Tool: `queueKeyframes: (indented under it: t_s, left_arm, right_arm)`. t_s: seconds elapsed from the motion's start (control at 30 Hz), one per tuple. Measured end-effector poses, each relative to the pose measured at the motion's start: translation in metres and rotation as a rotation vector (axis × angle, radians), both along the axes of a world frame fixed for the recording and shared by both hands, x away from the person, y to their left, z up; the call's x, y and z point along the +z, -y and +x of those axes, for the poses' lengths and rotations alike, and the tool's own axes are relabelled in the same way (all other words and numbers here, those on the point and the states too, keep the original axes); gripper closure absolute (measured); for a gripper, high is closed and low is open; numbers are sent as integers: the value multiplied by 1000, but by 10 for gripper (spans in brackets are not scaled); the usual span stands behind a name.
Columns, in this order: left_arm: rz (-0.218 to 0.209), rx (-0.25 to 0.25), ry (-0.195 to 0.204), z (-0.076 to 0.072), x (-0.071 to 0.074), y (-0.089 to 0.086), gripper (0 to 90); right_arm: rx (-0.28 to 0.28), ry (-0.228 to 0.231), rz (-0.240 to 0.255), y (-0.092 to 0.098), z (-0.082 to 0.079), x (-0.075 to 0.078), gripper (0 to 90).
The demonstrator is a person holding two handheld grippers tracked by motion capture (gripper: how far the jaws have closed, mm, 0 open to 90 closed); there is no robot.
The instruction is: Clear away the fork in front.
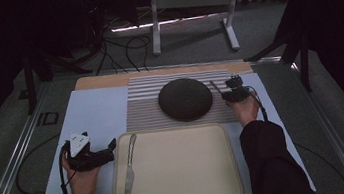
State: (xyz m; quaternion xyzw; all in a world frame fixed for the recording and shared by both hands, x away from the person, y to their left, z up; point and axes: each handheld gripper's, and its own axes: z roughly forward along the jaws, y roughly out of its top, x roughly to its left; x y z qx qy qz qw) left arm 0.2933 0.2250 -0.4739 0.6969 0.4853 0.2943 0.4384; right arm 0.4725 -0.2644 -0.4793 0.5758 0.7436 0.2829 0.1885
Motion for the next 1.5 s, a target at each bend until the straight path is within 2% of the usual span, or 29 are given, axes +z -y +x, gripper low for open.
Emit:
queueKeyframes:
  t_s: [0.23, 0.4, 0.8, 1.17, 1.5]
  left_arm:
    - [8, -26, -10, 10, 5, 12, 0]
    - [17, -51, -24, 17, 7, 20, 0]
    - [-9, -90, -15, 33, 16, 35, 0]
    - [-17, -151, -12, 47, 20, 62, 0]
    - [-24, -193, -27, 59, 21, 82, 0]
  right_arm:
    - [14, 13, 2, 0, -3, 2, 861]
    - [31, 28, -18, -2, -5, 7, 861]
    - [88, 69, -48, -4, -14, 14, 861]
    - [147, 100, -36, -13, -23, 17, 860]
    - [178, 125, -11, -18, -30, 18, 860]
